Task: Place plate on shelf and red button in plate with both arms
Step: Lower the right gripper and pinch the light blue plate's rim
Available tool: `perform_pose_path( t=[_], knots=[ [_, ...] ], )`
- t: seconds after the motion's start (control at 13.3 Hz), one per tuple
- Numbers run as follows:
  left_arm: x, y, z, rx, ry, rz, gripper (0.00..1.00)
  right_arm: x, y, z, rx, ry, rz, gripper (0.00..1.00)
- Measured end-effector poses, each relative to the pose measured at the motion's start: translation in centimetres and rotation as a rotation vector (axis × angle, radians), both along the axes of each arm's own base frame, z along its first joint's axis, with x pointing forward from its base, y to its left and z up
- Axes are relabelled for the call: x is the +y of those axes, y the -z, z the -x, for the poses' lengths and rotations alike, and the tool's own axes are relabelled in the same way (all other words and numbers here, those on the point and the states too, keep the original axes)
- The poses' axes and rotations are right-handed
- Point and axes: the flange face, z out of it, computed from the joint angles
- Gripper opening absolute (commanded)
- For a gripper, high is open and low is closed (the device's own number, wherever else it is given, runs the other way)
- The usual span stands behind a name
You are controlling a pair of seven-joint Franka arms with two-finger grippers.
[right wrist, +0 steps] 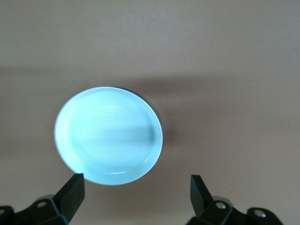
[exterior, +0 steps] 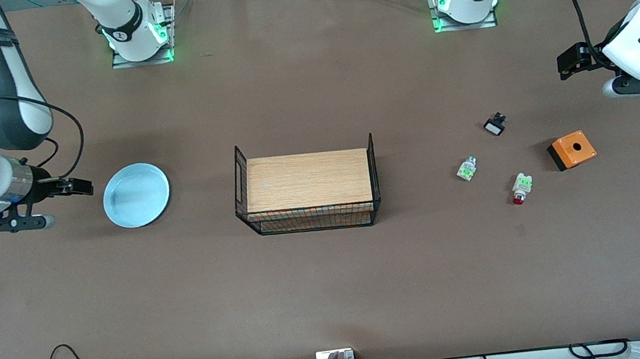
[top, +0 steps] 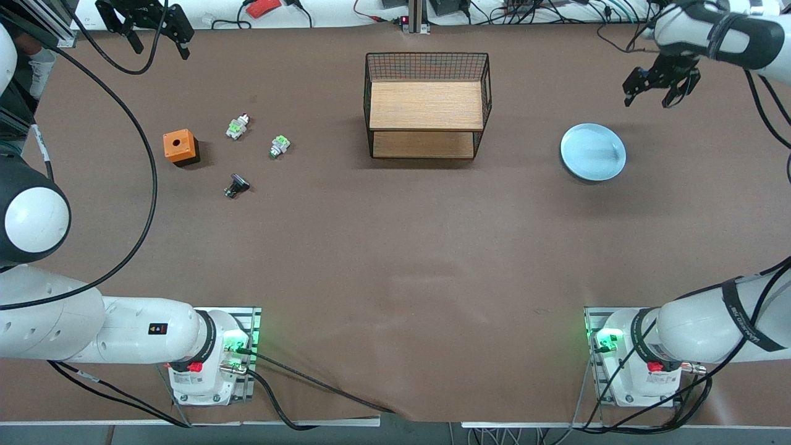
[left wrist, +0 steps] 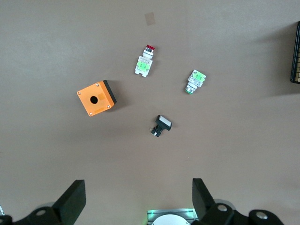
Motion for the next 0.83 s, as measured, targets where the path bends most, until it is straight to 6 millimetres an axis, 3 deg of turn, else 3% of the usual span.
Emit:
perform_pose_path(
  t=[0.23,0.38,0.6,0.83],
  knots=[
    [0.0,0.0,0.0,0.001,-0.001,0.0,1.0,-2.3,6.1,4.0,-0.046,-0.023,0.0,1.0],
    [0.1,0.0,0.0,0.002,-0.001,0.0,1.0,-3.5,8.6,5.7,-0.062,-0.041,0.0,1.0],
    [0.1,0.1,0.0,0.003,-0.001,0.0,1.0,-3.6,11.7,6.0,-0.067,-0.054,0.008,1.0],
    [0.1,0.1,0.1,0.008,-0.002,-0.001,1.0,-3.3,13.3,5.9,-0.069,-0.066,0.012,0.96]
  ],
)
